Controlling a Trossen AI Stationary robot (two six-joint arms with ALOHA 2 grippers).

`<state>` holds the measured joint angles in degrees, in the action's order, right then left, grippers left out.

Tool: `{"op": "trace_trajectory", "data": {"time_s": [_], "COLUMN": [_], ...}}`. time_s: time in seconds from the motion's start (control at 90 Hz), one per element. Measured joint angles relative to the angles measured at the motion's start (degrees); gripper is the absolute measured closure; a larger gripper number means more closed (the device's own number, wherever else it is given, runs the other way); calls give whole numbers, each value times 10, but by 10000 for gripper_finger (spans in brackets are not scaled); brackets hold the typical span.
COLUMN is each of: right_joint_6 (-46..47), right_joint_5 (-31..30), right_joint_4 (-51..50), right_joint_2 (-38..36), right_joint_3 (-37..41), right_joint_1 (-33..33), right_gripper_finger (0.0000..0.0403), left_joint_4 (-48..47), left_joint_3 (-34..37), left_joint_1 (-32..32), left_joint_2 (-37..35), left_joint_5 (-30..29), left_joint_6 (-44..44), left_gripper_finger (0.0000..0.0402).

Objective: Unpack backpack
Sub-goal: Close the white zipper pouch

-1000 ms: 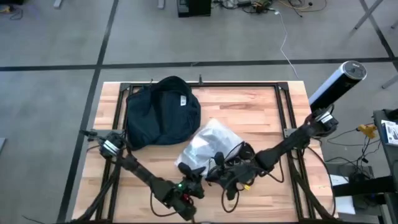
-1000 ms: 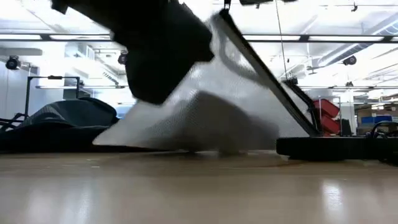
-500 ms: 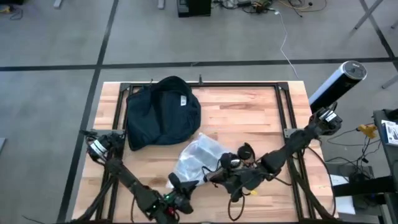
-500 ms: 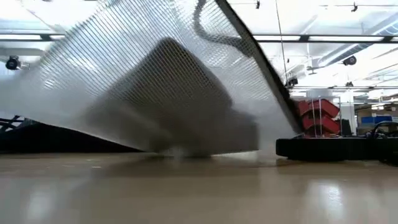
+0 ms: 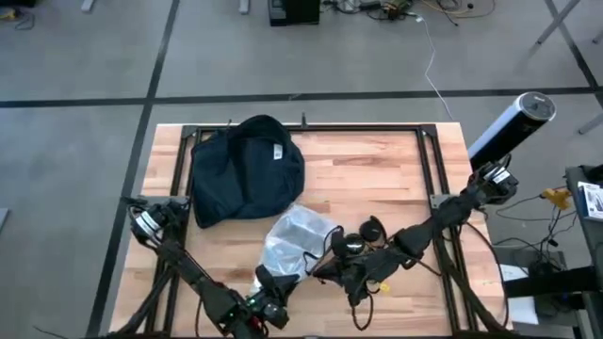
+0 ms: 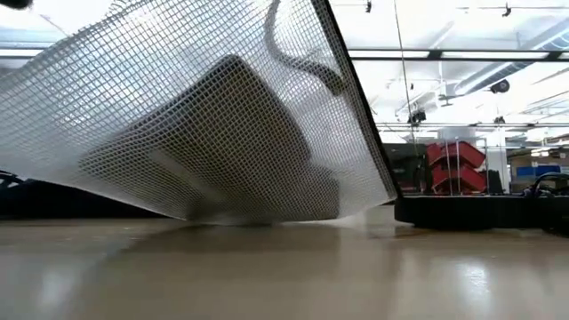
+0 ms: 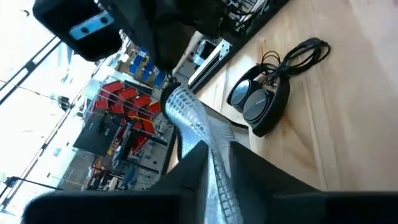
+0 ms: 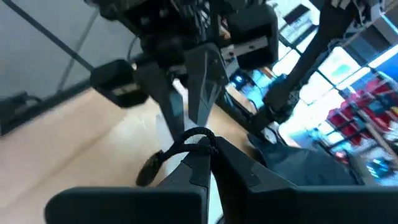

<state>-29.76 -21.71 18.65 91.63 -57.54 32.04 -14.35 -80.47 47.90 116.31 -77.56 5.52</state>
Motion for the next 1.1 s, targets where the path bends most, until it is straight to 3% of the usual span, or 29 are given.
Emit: {"op": "trace_trajectory", "data": {"time_s": [0.256,0.456,0.644,0.811,1.1], "right_joint_6": [-31,-35,15,3,-21], "right_joint_5": [27,66,87,88,112], "right_joint_4": [-11,-107,-195,-233,-245], "right_joint_2": [3,3,3,3,3], "right_joint_3": [-53,-152,-221,-266,-313], "right_joint_1": [-27,-55,-91,-110,-136], "right_gripper_finger": [403,403,403,403,403], "left_joint_4": [2,-7,-73,-149,-158], "left_joint_3": [-33,-60,-60,-60,-60], "left_joint_1": [3,4,6,-1,-30], "left_joint_2": [0,-17,-80,-125,-162], "left_joint_5": [-72,-109,-106,-72,-58], "left_joint_6": [25,51,-6,-80,-89], "left_gripper_finger": [215,163,161,179,209]}}
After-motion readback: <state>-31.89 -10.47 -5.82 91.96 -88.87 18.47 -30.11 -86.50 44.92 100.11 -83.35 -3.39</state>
